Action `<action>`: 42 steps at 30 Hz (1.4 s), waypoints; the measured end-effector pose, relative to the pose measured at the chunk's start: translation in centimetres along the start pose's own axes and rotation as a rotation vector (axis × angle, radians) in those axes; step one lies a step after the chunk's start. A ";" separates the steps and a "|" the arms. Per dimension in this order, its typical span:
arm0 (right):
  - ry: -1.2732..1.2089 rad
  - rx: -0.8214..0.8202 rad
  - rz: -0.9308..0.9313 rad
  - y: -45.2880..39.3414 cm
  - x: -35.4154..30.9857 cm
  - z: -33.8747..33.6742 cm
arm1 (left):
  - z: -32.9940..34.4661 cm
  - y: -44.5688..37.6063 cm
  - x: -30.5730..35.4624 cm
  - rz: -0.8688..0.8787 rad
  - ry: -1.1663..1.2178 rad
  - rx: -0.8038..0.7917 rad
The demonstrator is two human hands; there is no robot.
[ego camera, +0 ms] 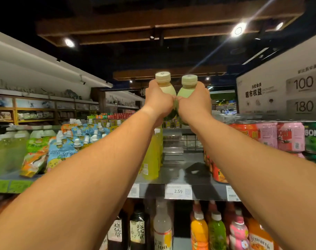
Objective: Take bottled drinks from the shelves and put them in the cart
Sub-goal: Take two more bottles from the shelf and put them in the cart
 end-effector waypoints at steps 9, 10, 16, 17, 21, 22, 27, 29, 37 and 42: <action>-0.093 -0.186 0.009 8.8 -7.0 3.1 | -13.0 1.2 -0.4 -0.009 -0.115 0.161; -0.101 -0.212 0.015 10.2 -8.0 3.9 | -15.1 1.4 -0.7 -0.017 -0.128 0.180; -0.184 -0.458 0.041 22.1 -15.1 10.0 | -31.3 3.0 -3.7 -0.042 -0.265 0.245; -0.211 -0.495 0.056 24.6 -16.5 11.1 | -34.4 3.4 -4.1 -0.043 -0.295 0.264; -0.260 -0.655 0.074 35.4 -22.3 15.2 | -46.9 5.4 -5.2 -0.029 -0.440 0.320; -0.273 -0.686 0.080 38.1 -23.8 16.2 | -50.0 6.0 -5.7 -0.042 -0.461 0.333; -0.319 -0.841 0.075 51.0 -30.8 20.4 | -64.5 8.8 -8.8 -0.117 -0.593 0.418; -0.341 -0.913 0.087 55.7 -33.2 22.3 | -69.5 9.3 -10.1 -0.130 -0.643 0.431; -0.415 -1.128 0.046 71.7 -40.5 32.7 | -86.9 8.6 -17.9 -0.179 -0.750 0.551; -0.483 -1.230 0.008 79.2 -44.0 41.8 | -95.7 5.5 -23.7 -0.262 -0.765 0.720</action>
Point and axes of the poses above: each hand's wrist, its own y-axis away from the middle knuckle, its own z-axis out of the palm, x = y × z, the point moved 4 cm from there along -y, towards the middle knuckle, and after that the axes turned 14 degrees about x, right-handed, at the moved point
